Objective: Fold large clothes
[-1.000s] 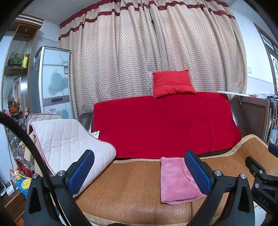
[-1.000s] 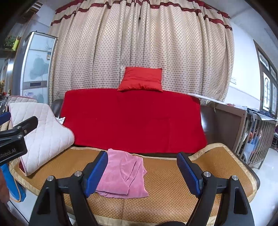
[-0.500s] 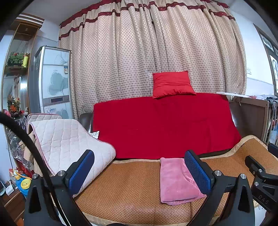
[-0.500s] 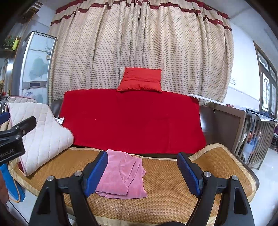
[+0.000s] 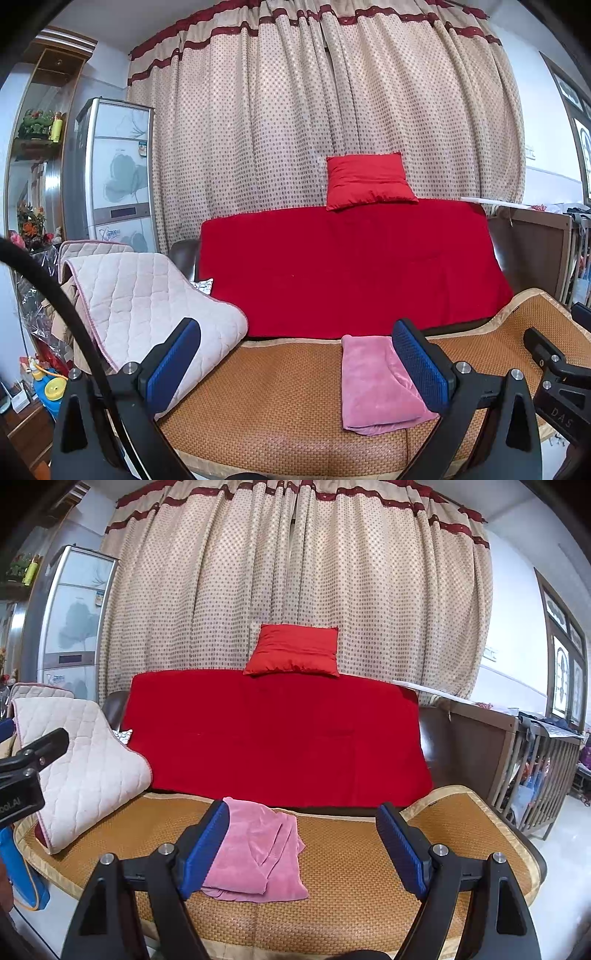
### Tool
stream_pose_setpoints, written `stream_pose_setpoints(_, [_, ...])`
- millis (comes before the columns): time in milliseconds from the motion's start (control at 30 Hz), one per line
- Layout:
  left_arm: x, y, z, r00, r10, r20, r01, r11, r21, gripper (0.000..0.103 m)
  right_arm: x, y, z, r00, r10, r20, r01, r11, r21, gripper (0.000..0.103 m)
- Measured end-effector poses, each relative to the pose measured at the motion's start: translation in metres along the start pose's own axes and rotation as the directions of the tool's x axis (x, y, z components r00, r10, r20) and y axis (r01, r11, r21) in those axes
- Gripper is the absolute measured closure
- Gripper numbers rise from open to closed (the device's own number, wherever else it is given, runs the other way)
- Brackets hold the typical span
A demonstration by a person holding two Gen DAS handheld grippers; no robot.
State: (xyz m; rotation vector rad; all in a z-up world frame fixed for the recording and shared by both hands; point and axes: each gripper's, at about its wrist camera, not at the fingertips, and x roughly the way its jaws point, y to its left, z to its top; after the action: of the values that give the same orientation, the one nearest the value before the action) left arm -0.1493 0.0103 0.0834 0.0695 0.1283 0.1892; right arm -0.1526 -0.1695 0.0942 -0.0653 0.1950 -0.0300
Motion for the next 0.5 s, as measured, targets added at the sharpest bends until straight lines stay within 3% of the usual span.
stream_pose_setpoints(500, [0.0021, 0.0034, -0.0052, 0.999, 0.027, -0.019, -0.027, 1.000, -0.016, 0.000, 0.0041, 0.0000, -0.0008, 1.000, 0.006, -0.017, -0.006, 1.000, -0.004, 0.018])
